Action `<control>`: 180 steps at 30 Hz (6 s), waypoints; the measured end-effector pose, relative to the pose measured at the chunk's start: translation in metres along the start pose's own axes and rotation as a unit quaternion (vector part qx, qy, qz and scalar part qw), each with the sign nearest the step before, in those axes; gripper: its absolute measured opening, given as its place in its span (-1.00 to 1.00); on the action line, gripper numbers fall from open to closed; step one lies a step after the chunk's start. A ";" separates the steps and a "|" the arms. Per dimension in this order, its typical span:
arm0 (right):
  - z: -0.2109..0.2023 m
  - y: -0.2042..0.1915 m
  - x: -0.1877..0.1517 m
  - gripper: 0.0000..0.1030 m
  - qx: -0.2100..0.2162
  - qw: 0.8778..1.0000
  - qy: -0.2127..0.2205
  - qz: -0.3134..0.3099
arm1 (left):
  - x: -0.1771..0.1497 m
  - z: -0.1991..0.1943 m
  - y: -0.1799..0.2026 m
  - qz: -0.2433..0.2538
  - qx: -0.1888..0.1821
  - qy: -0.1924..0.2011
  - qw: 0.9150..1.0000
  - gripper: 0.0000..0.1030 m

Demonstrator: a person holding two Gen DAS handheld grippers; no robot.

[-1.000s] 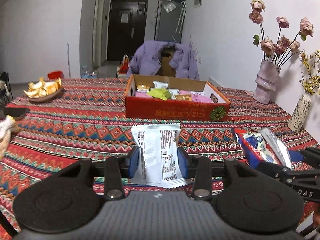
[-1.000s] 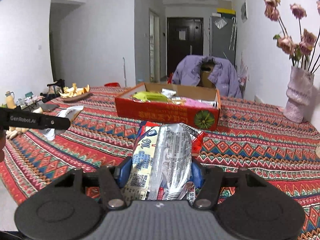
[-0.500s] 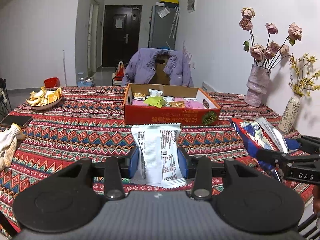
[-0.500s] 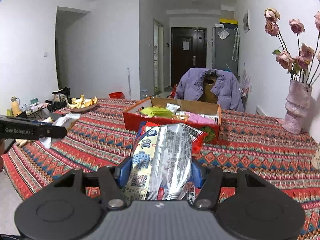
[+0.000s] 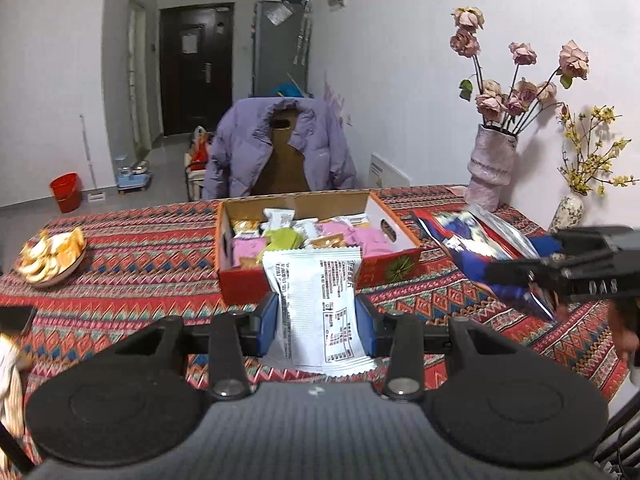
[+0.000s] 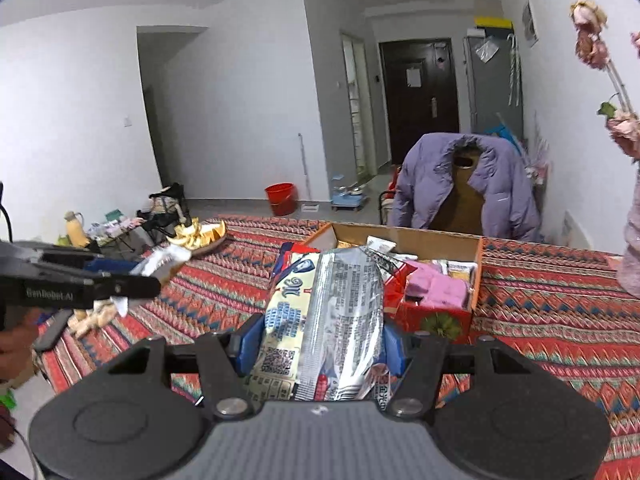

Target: Organize snacks

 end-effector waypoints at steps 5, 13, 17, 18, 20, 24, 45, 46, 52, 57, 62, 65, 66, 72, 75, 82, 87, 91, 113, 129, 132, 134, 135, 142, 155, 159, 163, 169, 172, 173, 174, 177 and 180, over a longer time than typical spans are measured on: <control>0.029 0.032 0.037 0.14 0.024 0.999 -0.026 0.020 | 0.032 0.032 0.002 0.012 -0.012 -0.028 0.999 -0.20; 0.091 0.078 0.072 0.14 0.021 0.996 -0.079 0.035 | 0.075 0.110 -0.003 0.026 -0.020 -0.082 0.996 -0.19; 0.133 0.103 0.076 0.14 0.024 0.992 -0.109 0.054 | 0.092 0.163 -0.014 0.026 -0.019 -0.111 0.993 -0.19; 0.145 0.109 0.075 0.14 0.020 0.992 -0.115 0.055 | 0.095 0.176 -0.015 0.023 -0.018 -0.117 0.993 -0.19; 0.169 0.120 0.075 0.14 0.011 0.990 -0.129 0.054 | 0.102 0.204 -0.021 0.015 -0.015 -0.129 0.991 -0.19; 0.218 0.141 0.065 0.14 0.006 0.985 -0.158 0.071 | 0.107 0.257 -0.027 0.001 -0.013 -0.154 0.988 -0.19; 0.295 0.164 0.009 0.46 -0.041 0.965 -0.254 0.043 | 0.055 0.347 -0.013 0.002 -0.010 -0.220 0.975 0.11; 0.291 0.164 0.011 0.51 -0.043 0.966 -0.251 0.043 | 0.056 0.343 -0.012 0.006 -0.012 -0.218 0.976 0.16; 0.263 0.153 0.036 0.60 -0.046 0.971 -0.234 0.034 | 0.075 0.308 -0.005 0.021 -0.004 -0.190 0.982 0.33; 0.223 0.137 0.064 0.61 -0.044 0.977 -0.209 0.025 | 0.095 0.265 -0.005 0.021 0.004 -0.167 0.986 0.35; 0.174 0.116 0.087 0.63 -0.052 0.981 -0.189 0.005 | 0.113 0.209 -0.006 0.026 0.015 -0.140 0.990 0.46; 0.143 0.103 0.094 0.65 -0.057 0.983 -0.174 -0.001 | 0.117 0.177 -0.008 0.020 0.020 -0.134 0.991 0.47; 0.134 0.099 0.096 0.65 -0.058 0.984 -0.171 -0.005 | 0.117 0.168 -0.008 0.019 0.022 -0.133 0.991 0.47; 0.081 0.073 0.106 0.66 -0.069 0.987 -0.144 -0.024 | 0.118 0.108 -0.010 0.013 0.037 -0.104 0.994 0.47; 0.059 0.059 0.108 0.72 -0.075 0.988 -0.129 -0.034 | 0.116 0.080 -0.010 0.010 0.042 -0.085 0.995 0.51; 0.022 0.028 0.093 0.88 -0.078 0.991 -0.095 -0.046 | 0.095 0.034 -0.014 -0.003 0.063 -0.046 0.997 0.58; 0.001 0.012 0.066 0.89 -0.091 0.993 -0.057 -0.048 | 0.060 0.006 -0.017 -0.016 0.078 -0.011 0.997 0.68; -0.014 0.000 0.041 1.00 -0.095 0.994 -0.025 -0.052 | 0.030 -0.015 -0.014 -0.006 0.095 0.028 0.995 0.72; -0.110 -0.122 -0.121 1.00 -0.162 0.971 0.111 -0.134 | -0.157 -0.119 0.022 -0.019 0.118 0.142 0.983 1.00; -0.117 -0.179 -0.239 1.00 -0.156 0.978 0.124 -0.063 | -0.267 -0.137 0.015 -0.022 0.163 0.166 0.972 1.00; -0.112 -0.178 -0.250 1.00 -0.161 0.978 0.113 -0.061 | -0.273 -0.135 0.014 -0.024 0.154 0.158 0.975 1.00; -0.111 -0.176 -0.253 1.00 -0.171 0.977 0.112 -0.058 | -0.274 -0.137 0.014 -0.026 0.152 0.159 0.975 1.00; -0.112 -0.174 -0.255 1.00 -0.174 0.977 0.113 -0.053 | -0.272 -0.137 0.014 -0.027 0.151 0.159 0.975 1.00; -0.117 -0.165 -0.256 1.00 -0.183 0.975 0.117 -0.037 | -0.269 -0.138 0.012 -0.033 0.147 0.155 0.976 1.00; -0.114 -0.161 -0.257 1.00 -0.176 0.978 0.110 -0.026 | -0.272 -0.133 0.014 -0.029 0.143 0.146 0.978 1.00; -0.113 -0.162 -0.257 1.00 -0.178 0.977 0.110 -0.029 | -0.272 -0.134 0.014 -0.030 0.141 0.146 0.979 1.00; -0.112 -0.161 -0.258 1.00 -0.181 0.977 0.109 -0.028 | -0.272 -0.134 0.015 -0.030 0.142 0.144 0.979 1.00; -0.113 -0.160 -0.259 1.00 -0.182 0.977 0.109 -0.024 | -0.272 -0.133 0.015 -0.032 0.138 0.143 0.980 1.00; -0.113 -0.160 -0.259 1.00 -0.181 0.977 0.110 -0.022 | -0.272 -0.133 0.015 -0.032 0.139 0.143 0.979 1.00; -0.113 -0.159 -0.259 1.00 -0.180 0.977 0.110 -0.021 | -0.271 -0.133 0.015 -0.032 0.139 0.143 0.979 1.00; -0.113 -0.159 -0.259 1.00 -0.179 0.978 0.109 -0.021 | -0.271 -0.133 0.015 -0.033 0.138 0.143 0.979 1.00; -0.112 -0.160 -0.260 1.00 -0.177 0.978 0.107 -0.021 | -0.271 -0.133 0.015 -0.034 0.138 0.142 0.980 1.00; -0.111 -0.159 -0.260 1.00 -0.175 0.978 0.107 -0.021 | -0.271 -0.134 0.015 -0.033 0.138 0.143 0.979 1.00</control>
Point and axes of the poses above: each gripper's, at about its wrist camera, not at the fingertips, and z roughly the way its jaws point, y to its right, x to its top, the point moved 6 cm from there along z, roughly the way its jaws point, and after that the axes turned 4 degrees about -z, right-handed, at the moved point
